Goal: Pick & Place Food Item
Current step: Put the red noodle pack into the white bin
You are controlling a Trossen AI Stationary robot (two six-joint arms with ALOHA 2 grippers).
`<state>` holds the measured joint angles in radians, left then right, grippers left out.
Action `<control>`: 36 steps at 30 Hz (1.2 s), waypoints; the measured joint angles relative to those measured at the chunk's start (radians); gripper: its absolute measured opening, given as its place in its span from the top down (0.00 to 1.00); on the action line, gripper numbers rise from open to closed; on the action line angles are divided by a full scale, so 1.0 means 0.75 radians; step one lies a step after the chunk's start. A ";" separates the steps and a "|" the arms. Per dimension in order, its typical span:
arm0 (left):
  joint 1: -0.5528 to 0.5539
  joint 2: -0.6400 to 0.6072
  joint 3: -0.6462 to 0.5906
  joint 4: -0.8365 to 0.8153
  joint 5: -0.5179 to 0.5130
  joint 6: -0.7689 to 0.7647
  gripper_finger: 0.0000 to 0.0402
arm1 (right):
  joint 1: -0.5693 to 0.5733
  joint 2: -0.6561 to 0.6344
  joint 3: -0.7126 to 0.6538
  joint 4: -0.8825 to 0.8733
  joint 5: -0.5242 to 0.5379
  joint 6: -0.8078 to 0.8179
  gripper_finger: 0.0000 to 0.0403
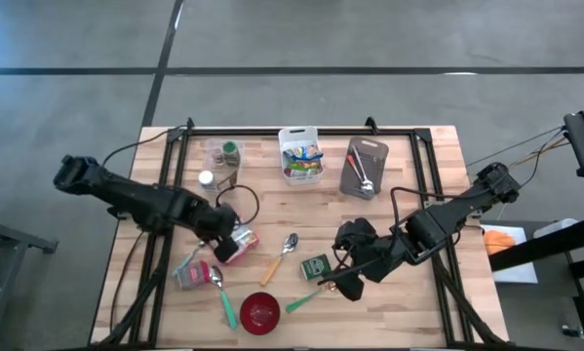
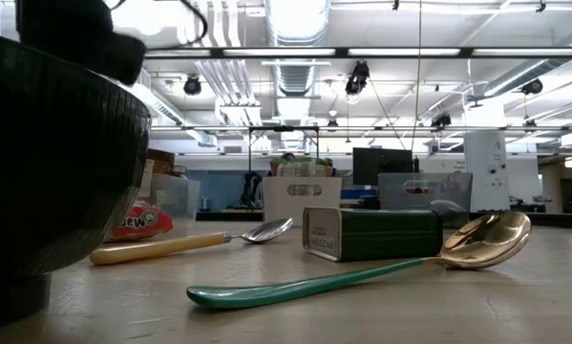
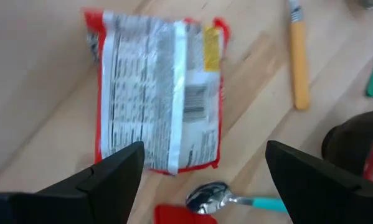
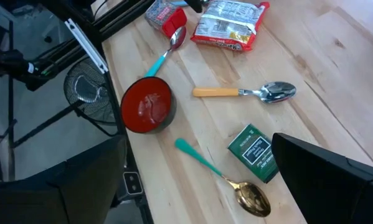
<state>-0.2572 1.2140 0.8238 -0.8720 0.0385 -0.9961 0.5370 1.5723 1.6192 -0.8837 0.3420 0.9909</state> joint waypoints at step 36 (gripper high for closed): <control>0.014 0.264 -0.095 0.143 -0.112 0.427 0.35 | 0.008 0.000 -0.005 -0.002 0.012 0.005 0.01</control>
<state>-0.2470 1.4119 0.7524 -0.7648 -0.0452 -0.6762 0.5430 1.5723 1.6157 -0.8852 0.3511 0.9947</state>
